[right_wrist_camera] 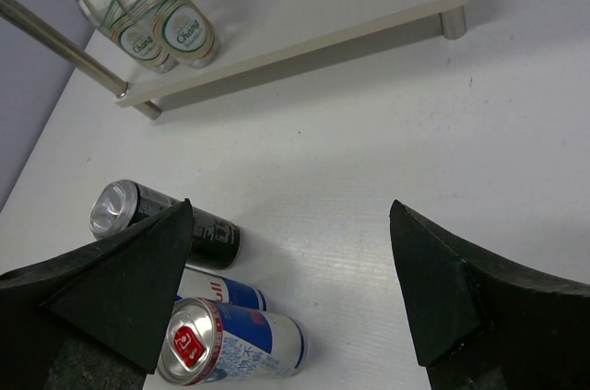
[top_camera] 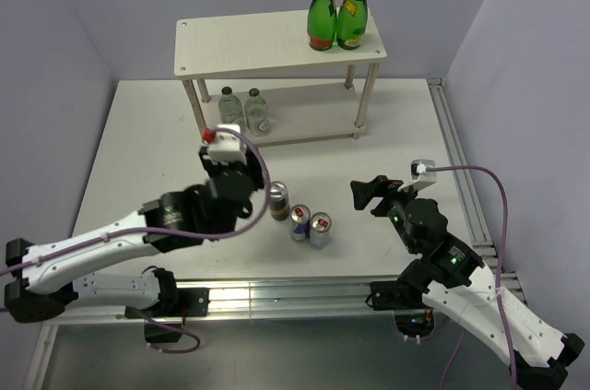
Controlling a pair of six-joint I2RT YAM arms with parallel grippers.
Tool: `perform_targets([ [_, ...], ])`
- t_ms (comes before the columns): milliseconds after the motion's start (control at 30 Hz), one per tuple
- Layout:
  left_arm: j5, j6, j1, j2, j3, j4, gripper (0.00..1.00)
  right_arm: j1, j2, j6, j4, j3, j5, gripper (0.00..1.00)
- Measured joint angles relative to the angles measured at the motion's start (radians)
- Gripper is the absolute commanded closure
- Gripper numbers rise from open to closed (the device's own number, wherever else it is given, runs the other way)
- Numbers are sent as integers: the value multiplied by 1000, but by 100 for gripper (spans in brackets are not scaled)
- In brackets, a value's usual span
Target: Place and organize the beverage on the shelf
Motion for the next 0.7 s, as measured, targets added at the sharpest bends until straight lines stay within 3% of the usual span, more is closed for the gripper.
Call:
perform_targets([
  [167, 155, 287, 272, -29, 140, 133, 99, 0, -2, 0, 0, 0, 0, 7],
  [333, 344, 421, 537, 148, 459, 154, 99, 0, -8, 0, 0, 0, 1, 7],
  [700, 634, 503, 813, 573, 1005, 37, 100, 0, -38, 0, 0, 0, 2, 7],
])
